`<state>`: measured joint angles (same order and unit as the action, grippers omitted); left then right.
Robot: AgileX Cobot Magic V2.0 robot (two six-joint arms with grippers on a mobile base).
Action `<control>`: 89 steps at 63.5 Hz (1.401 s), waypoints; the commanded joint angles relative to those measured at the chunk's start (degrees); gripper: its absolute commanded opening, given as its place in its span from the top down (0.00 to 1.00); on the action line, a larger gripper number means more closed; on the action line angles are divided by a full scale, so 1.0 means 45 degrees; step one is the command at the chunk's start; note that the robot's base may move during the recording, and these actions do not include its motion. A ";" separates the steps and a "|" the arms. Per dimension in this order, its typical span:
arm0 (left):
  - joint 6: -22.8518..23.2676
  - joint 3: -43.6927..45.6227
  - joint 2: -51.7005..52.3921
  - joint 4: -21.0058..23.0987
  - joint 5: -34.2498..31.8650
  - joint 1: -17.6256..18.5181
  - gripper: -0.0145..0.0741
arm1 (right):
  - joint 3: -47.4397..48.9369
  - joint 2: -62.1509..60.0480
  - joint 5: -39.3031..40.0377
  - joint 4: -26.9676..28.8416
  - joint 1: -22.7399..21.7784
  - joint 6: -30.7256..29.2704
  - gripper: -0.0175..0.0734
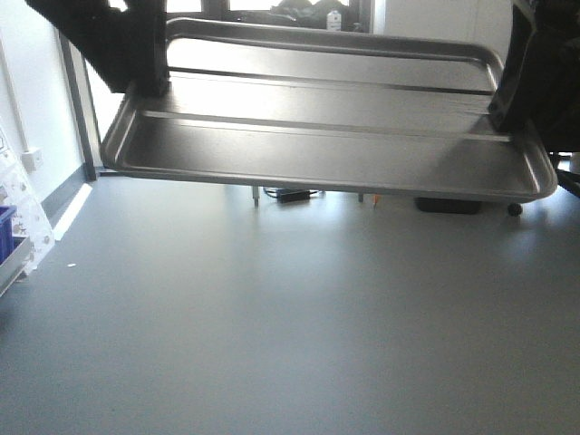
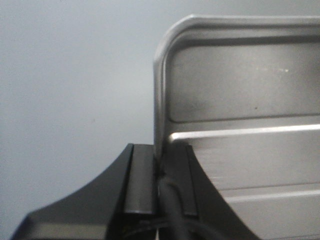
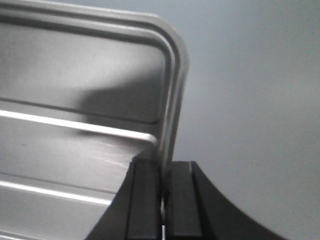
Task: Grab silver tray and stack on right shelf
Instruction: 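Hold the tray level with both grippers while the base drives to another shelf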
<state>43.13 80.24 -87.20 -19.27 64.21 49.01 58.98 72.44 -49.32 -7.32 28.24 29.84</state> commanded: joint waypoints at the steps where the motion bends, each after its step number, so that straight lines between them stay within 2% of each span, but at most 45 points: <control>1: -0.0165 0.0428 0.0468 -0.0557 0.0051 0.0034 0.94 | 0.0493 -0.0403 0.0613 -0.0502 -0.0022 -0.0261 0.75; 89: -0.0165 0.0428 0.0460 -0.0533 0.0051 0.0034 0.94 | 0.0493 -0.0403 0.0617 -0.0502 -0.0022 -0.0261 0.75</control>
<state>43.13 80.24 -87.20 -19.27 64.21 49.01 58.98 72.44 -49.32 -7.32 28.24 29.84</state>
